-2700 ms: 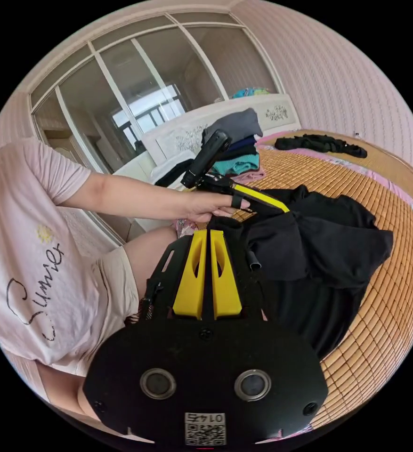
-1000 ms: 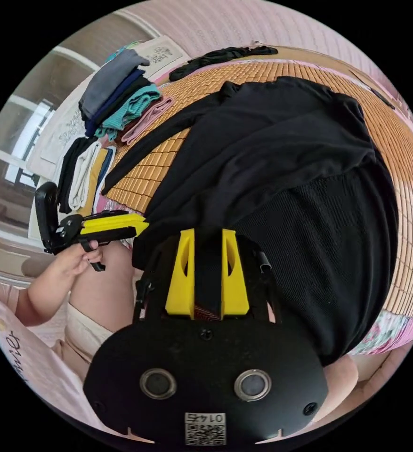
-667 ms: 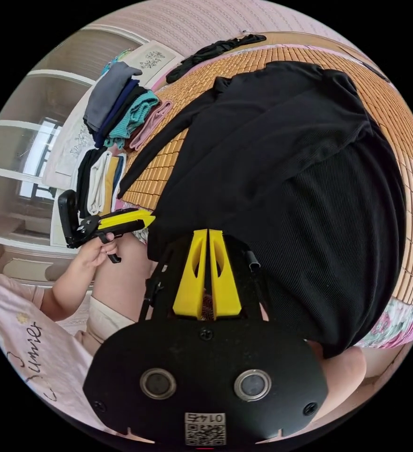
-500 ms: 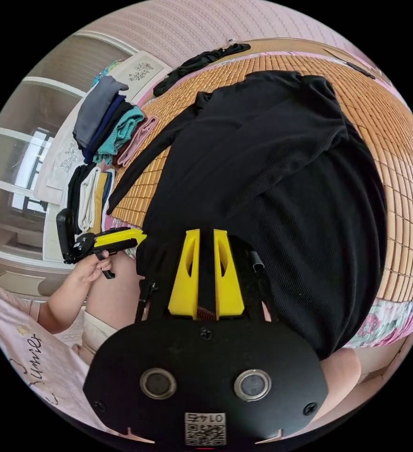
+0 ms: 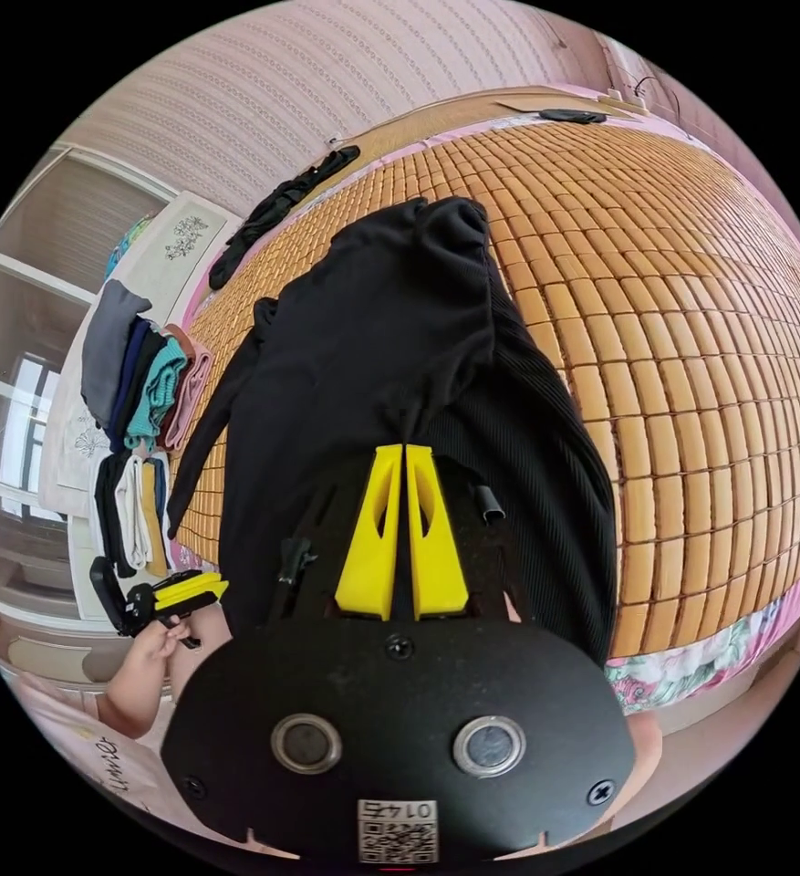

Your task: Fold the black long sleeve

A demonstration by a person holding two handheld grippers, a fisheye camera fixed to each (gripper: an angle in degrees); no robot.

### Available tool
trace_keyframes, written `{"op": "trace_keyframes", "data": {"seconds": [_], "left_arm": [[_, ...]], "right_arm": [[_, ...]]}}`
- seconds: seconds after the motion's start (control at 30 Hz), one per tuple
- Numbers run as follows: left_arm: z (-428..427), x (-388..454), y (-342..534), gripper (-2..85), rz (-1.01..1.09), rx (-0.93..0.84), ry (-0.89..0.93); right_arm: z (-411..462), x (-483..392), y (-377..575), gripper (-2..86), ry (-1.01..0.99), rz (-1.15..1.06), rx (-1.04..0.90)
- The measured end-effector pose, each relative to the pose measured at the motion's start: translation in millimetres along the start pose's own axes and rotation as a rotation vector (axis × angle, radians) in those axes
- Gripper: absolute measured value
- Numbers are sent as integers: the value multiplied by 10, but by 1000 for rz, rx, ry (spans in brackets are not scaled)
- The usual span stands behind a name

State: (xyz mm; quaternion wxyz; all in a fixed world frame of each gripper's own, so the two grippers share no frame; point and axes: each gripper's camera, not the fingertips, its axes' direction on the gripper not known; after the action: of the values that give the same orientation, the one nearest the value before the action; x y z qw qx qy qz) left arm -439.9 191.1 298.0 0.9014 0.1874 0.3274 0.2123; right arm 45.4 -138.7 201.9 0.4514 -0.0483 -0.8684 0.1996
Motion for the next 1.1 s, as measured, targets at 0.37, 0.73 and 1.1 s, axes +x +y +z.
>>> {"op": "trace_keyframes", "data": {"seconds": [0.37, 0.73, 1.1], "left_arm": [[-1096, -236, -804, 55, 11, 197, -127], [-2030, -1548, 770, 81, -581, 309, -418], [-1791, -2186, 772, 75, -552, 308, -308]], "right_arm": [[-138, 328, 17, 12, 105, -246, 62], [1100, -969, 467, 55, -58, -736, -199], [2681, -3366, 1380, 64, -52, -1229, -406]]}}
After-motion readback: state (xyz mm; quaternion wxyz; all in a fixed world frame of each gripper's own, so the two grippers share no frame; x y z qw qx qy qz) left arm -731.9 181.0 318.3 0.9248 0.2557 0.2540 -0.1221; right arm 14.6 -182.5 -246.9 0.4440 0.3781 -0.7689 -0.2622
